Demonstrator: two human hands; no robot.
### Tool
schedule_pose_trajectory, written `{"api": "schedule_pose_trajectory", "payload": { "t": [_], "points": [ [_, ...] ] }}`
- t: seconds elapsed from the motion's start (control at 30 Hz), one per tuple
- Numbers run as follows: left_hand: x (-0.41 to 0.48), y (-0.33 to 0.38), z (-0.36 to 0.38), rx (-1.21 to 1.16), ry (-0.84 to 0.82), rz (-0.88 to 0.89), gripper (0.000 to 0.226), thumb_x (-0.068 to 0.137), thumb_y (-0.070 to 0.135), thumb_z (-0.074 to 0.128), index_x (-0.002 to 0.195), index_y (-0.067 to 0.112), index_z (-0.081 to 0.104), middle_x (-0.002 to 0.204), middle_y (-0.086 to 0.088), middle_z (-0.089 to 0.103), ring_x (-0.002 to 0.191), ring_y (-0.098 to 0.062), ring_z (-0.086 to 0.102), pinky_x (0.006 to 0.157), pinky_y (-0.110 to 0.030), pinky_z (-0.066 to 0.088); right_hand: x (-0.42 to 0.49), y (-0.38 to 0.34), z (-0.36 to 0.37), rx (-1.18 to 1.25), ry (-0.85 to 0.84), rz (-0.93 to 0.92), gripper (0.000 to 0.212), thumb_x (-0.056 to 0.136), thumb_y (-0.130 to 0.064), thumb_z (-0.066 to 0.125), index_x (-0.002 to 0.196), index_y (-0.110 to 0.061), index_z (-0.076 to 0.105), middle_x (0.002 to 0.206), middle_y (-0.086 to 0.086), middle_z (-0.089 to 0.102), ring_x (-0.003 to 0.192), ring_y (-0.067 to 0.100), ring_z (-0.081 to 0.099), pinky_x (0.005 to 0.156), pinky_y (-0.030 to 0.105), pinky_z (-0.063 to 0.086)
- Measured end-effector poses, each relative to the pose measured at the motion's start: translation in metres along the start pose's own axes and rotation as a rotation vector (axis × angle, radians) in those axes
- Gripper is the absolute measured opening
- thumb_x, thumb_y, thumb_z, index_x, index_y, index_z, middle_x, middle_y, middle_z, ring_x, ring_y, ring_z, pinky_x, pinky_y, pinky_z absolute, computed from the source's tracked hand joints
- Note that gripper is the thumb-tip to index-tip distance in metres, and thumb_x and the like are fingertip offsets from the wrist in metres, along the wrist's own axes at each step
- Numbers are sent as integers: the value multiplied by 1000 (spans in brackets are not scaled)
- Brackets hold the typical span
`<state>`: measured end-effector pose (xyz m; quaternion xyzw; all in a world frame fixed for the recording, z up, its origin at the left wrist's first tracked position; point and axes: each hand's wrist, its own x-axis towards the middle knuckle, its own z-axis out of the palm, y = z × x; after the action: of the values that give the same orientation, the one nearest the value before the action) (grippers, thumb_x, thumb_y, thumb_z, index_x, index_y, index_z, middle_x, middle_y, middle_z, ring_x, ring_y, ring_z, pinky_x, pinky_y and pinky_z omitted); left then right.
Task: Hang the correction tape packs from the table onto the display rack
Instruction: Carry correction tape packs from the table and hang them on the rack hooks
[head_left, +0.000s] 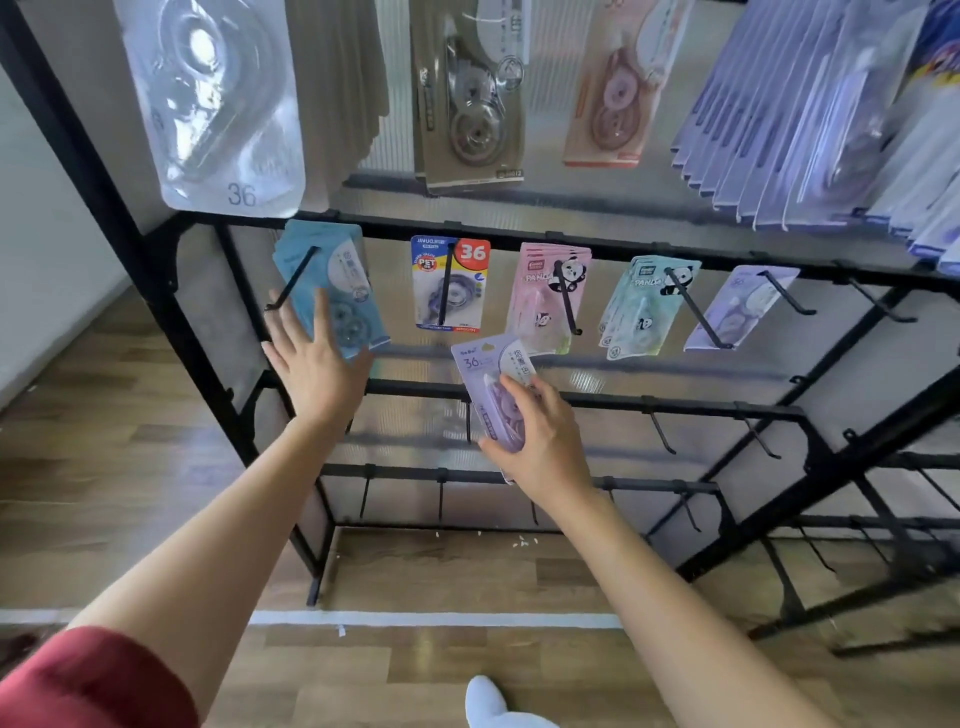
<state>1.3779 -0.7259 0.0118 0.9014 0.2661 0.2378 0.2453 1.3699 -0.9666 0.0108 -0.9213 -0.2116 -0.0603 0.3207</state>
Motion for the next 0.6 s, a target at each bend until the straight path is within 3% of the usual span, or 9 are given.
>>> {"api": "schedule_pose_trajectory", "payload": {
  "t": [0.27,0.6],
  "points": [
    [-68,21,-14,-31,-143,160,78,91,30,59,153,23,13,160,-10,-5,147,-31,-3,118,-46,1,-65,9,-15,51,147,55,70,77,-25,76,139,-13,45,140,16,39,128,34,38,106,43,34],
    [-110,92,-16,-101,-136,413,74,91,29,59,152,23,16,161,-7,-1,147,-26,-4,118,-39,-1,-100,43,-59,67,340,64,68,75,-22,78,136,-13,49,140,17,41,130,33,38,98,53,43]
  ]
}}
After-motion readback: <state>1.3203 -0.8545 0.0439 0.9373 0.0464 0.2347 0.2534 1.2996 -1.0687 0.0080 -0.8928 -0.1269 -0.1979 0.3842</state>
